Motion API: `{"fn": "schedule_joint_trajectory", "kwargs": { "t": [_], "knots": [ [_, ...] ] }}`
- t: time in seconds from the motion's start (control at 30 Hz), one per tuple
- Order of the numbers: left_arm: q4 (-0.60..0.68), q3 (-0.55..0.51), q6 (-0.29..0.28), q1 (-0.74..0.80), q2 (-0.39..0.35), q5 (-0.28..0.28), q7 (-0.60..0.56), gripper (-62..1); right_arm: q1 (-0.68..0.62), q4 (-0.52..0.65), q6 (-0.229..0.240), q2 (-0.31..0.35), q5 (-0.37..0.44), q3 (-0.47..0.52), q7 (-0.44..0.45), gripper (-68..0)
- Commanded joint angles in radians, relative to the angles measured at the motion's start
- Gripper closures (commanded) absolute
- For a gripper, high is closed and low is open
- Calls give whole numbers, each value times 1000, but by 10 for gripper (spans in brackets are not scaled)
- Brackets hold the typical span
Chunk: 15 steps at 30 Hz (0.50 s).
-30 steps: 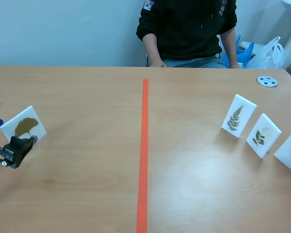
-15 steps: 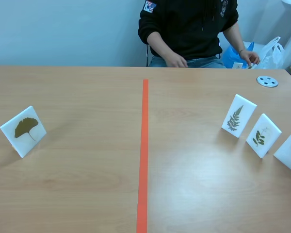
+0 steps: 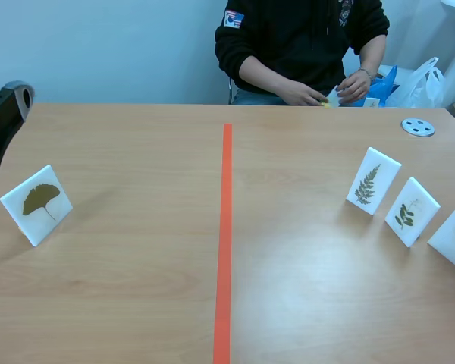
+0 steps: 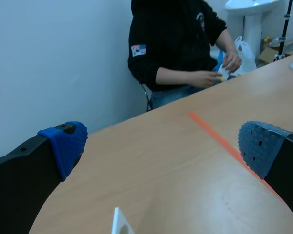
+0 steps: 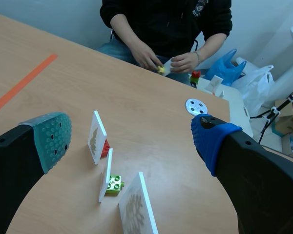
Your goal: Sort the leaf by its shape. The table is split by an orange tape line. A compound leaf with several leaflets goes to the left side, a simple leaf with one blade goes to the right side. Return to the home posture when a red brick is placed on the table.
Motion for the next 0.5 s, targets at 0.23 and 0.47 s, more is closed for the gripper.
{"fn": "schedule_joint_trajectory", "kwargs": {
  "t": [0.23,0.47],
  "knots": [
    [73,4,-2,47,29,3,-6,-623,12,4,-3,16,4,5,26,-504],
    [103,5,-5,73,44,9,0,-623,12,4,-3,16,7,5,31,-504]
  ]
}}
